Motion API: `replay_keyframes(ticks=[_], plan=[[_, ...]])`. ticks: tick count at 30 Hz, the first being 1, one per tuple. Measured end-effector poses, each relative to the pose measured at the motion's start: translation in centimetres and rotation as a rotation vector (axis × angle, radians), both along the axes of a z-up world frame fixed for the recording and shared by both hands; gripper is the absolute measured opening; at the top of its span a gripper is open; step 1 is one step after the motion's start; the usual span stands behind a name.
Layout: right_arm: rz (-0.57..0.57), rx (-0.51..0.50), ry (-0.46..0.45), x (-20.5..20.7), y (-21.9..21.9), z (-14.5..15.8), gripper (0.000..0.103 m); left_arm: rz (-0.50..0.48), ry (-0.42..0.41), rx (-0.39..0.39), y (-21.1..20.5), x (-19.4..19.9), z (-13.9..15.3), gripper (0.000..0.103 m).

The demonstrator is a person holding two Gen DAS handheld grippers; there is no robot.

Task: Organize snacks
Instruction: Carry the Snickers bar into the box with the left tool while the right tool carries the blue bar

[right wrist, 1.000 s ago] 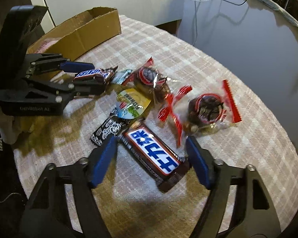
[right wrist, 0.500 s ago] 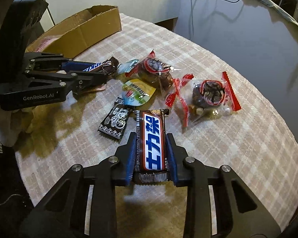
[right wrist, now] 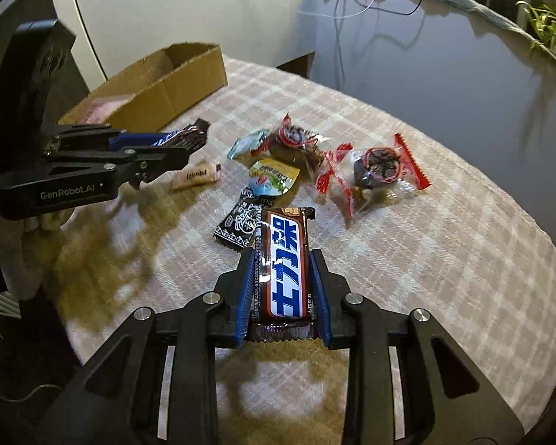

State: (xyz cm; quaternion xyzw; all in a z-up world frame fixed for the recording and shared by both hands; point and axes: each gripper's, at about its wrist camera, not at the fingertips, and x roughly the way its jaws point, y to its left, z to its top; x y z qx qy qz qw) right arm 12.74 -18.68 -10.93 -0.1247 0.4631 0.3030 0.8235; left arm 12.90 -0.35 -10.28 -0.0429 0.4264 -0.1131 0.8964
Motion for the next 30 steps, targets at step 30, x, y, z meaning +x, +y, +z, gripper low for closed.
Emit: replay_keyframes(ticks=[30], plan=[[0.132,0.114,-0.133,-1.0,14.0,7.9,0.030,0.186,-0.122,-0.017,11.8,-5.8,4.7,0.027]])
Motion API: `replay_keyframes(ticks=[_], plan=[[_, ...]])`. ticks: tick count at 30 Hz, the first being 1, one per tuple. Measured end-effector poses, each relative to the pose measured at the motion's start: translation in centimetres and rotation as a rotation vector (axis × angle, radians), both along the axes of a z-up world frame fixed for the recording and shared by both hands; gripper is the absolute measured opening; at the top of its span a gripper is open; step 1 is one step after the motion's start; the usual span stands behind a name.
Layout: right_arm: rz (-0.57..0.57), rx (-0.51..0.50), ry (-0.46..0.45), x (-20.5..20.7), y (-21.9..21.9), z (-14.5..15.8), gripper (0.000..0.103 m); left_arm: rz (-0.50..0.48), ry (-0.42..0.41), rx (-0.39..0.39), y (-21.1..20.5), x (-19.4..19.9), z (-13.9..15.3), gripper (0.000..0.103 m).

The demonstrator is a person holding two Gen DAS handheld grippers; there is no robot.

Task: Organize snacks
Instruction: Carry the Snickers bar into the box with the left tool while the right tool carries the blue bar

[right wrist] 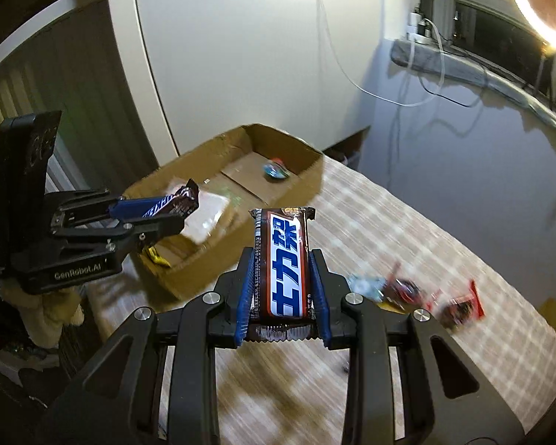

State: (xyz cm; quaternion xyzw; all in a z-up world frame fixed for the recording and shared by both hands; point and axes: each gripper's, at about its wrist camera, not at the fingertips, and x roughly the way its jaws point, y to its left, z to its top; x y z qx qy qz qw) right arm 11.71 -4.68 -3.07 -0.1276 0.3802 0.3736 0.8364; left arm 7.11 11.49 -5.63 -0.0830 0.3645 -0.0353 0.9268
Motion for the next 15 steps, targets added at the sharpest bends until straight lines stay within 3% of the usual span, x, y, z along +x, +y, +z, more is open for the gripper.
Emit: replay_keyframes(ticks=[15], plan=[[0.062,-0.021,0.044,3.3,8.4,-2.3,0.030,0.085,0.021,-0.015,5.5,0.9,-1.4,0.027]])
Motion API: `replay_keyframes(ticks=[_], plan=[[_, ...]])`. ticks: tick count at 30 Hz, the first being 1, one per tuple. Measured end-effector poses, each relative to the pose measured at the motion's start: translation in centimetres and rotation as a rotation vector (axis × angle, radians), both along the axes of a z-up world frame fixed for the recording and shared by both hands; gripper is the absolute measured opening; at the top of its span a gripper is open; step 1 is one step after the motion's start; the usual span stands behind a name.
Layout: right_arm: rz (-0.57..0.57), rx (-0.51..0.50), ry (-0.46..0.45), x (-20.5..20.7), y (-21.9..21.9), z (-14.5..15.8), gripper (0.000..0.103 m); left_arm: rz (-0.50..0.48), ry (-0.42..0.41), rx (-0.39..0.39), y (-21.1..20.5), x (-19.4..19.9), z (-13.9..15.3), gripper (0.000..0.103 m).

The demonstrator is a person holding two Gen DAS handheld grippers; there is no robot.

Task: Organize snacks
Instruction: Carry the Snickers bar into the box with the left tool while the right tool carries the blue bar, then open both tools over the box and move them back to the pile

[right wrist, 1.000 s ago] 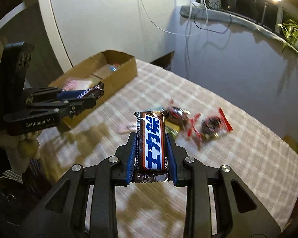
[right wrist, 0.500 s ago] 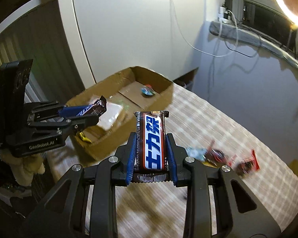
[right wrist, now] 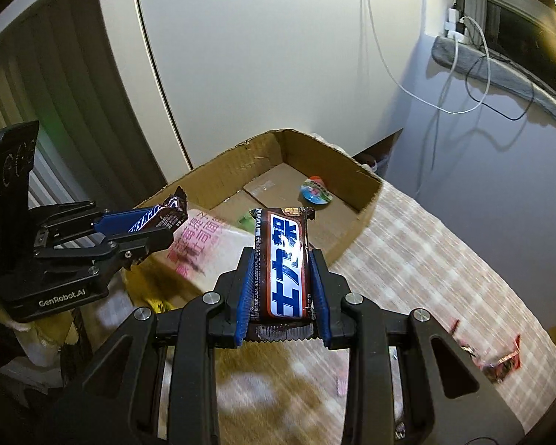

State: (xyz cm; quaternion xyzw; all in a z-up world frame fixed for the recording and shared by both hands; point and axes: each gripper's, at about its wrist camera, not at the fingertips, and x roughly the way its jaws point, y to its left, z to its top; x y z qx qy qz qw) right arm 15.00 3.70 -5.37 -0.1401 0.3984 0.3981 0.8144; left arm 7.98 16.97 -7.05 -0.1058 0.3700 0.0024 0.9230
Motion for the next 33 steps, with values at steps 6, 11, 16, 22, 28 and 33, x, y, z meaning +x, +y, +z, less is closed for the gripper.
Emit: replay_keyframes(ticks=[6,11,16,22,28,33], plan=[[0.013,-0.013,0.015,1.1,1.9,-1.0,0.030,0.018,0.006,-0.013,1.1,0.6,-0.5,0.027],[0.017,-0.017,0.024,1.8,2.7,-1.5,0.030,0.022,0.007,-0.012,1.4,0.6,-0.5,0.027],[0.003,-0.014,0.010,2.3,3.0,-1.5,0.031,0.030,0.003,-0.004,1.5,0.6,-0.5,0.028],[-0.055,0.027,-0.008,3.0,2.0,-0.5,0.065,0.027,-0.010,0.008,1.3,0.6,-0.1,0.031],[-0.068,0.015,-0.033,2.8,1.5,0.0,0.074,0.034,-0.013,0.010,1.2,0.6,-0.1,0.040],[-0.072,0.016,-0.038,2.6,1.1,0.2,0.074,0.032,-0.021,0.015,0.9,0.4,0.3,0.040]])
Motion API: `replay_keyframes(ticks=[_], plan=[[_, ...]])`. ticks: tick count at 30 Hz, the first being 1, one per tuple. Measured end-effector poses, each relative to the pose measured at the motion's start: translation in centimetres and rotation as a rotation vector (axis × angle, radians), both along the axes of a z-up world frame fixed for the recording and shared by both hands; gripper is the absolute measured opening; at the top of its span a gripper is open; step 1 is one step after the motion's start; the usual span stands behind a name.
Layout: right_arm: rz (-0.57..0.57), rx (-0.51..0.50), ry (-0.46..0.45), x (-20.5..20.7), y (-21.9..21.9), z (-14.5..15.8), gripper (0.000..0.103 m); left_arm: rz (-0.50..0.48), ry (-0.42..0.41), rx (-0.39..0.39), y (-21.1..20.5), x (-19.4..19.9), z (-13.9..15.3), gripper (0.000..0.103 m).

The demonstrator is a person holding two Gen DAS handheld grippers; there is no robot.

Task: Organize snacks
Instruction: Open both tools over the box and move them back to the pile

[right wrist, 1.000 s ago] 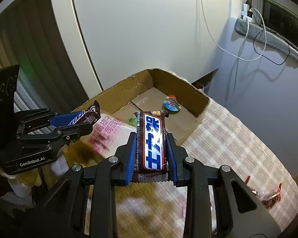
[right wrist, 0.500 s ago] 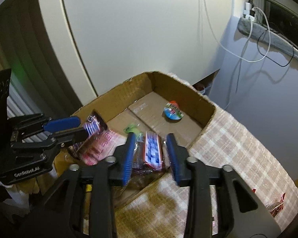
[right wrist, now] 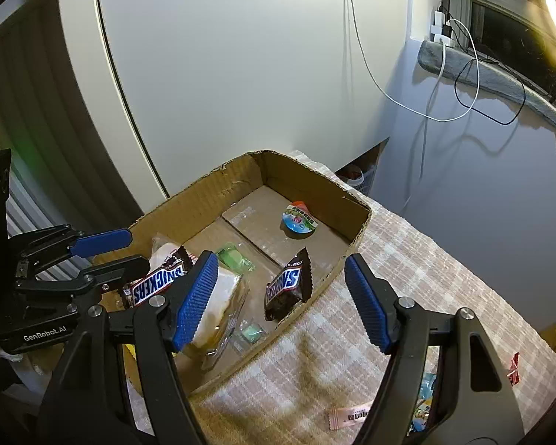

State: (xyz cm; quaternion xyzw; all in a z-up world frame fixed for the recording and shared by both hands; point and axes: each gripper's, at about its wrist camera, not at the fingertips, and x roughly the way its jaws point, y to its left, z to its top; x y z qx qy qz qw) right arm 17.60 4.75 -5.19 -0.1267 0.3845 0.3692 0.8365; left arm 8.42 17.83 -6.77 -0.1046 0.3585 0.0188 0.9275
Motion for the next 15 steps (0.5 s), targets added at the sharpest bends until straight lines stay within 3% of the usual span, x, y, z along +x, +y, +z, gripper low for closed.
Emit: replay_keyframes(ticks=[7,11,15], plan=[[-0.002,0.004,-0.012,-0.7,-0.6,0.6,0.074,-0.005,-0.020,0.018,-0.7,-0.6,0.9,0.044],[-0.006,0.009,-0.031,-1.3,-1.2,1.1,0.086,-0.018,-0.032,0.029,-1.4,-1.1,1.4,0.046],[-0.014,0.011,-0.037,-1.9,-2.3,1.6,0.087,-0.033,-0.042,0.033,-2.3,-1.4,1.9,0.054]])
